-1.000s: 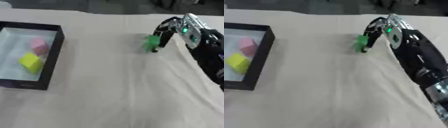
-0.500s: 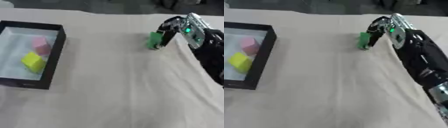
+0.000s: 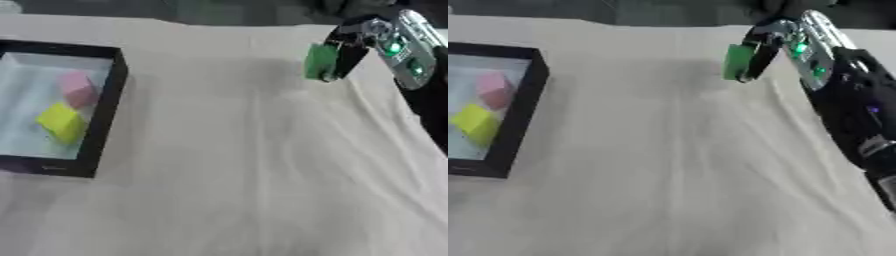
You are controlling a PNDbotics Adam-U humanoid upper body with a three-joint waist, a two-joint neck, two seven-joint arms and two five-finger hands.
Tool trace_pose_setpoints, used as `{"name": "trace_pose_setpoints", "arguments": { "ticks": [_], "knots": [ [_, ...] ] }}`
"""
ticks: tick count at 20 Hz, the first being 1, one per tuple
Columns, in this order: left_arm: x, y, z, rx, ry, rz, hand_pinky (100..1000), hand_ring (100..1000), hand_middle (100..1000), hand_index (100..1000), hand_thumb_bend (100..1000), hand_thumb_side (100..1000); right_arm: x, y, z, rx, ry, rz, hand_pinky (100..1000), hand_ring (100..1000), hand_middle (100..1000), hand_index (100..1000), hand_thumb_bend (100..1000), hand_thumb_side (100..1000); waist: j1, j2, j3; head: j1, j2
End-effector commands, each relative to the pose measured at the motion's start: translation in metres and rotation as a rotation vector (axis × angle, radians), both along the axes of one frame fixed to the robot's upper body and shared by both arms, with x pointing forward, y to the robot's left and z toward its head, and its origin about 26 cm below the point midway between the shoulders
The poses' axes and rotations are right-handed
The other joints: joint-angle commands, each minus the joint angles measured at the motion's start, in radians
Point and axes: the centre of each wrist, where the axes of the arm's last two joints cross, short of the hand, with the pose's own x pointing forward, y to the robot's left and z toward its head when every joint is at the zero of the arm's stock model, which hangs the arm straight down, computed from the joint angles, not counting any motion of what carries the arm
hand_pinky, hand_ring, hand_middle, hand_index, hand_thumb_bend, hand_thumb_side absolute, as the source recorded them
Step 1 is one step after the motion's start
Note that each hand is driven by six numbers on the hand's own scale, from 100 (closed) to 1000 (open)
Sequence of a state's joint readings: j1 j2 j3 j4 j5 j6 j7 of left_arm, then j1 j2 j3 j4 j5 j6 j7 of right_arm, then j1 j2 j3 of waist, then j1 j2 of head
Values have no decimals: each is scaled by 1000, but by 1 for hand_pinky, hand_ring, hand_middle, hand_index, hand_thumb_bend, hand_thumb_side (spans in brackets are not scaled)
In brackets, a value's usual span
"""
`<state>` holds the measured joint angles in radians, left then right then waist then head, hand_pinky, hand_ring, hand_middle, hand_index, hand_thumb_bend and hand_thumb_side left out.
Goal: Pick up the objects with one hand, pass them to the other hand, and then place them into the box on the other side of the table.
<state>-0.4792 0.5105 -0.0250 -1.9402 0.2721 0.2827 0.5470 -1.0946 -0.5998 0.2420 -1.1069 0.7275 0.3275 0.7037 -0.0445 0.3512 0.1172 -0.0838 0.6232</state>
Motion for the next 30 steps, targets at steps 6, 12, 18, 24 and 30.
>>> {"name": "trace_pose_setpoints", "arguments": {
  "ticks": [6, 12, 18, 24, 30],
  "knots": [
    [-4, 7, 9, 32, -16, 25, 745, 806, 852, 878, 100, 768, -59, -1, 40, 0, -324, 27, 847, 772, 662, 634, 195, 100, 33, -48, -22, 21, 6],
    [-4, 6, 14, 69, 9, 1, 745, 807, 855, 878, 100, 761, -100, 19, 31, -45, -501, 57, 830, 748, 659, 630, 210, 100, 53, -52, -37, 38, 6],
    [-8, 3, 22, 182, 40, -46, 749, 808, 855, 876, 100, 719, -136, 38, 20, 60, -638, 123, 816, 734, 652, 610, 112, 100, 67, -56, -50, 52, 7],
    [-10, -4, 30, 290, 87, -113, 751, 808, 855, 881, 100, 699, -150, 56, 6, 136, -712, 170, 804, 724, 647, 602, 100, 100, 73, -59, -52, 54, 6],
    [-14, -8, 40, 469, 64, -166, 766, 817, 859, 887, 100, 564, -154, 70, -9, 364, -738, 196, 782, 699, 620, 560, 100, 100, 76, -59, -52, 51, 8]
  ]
}}
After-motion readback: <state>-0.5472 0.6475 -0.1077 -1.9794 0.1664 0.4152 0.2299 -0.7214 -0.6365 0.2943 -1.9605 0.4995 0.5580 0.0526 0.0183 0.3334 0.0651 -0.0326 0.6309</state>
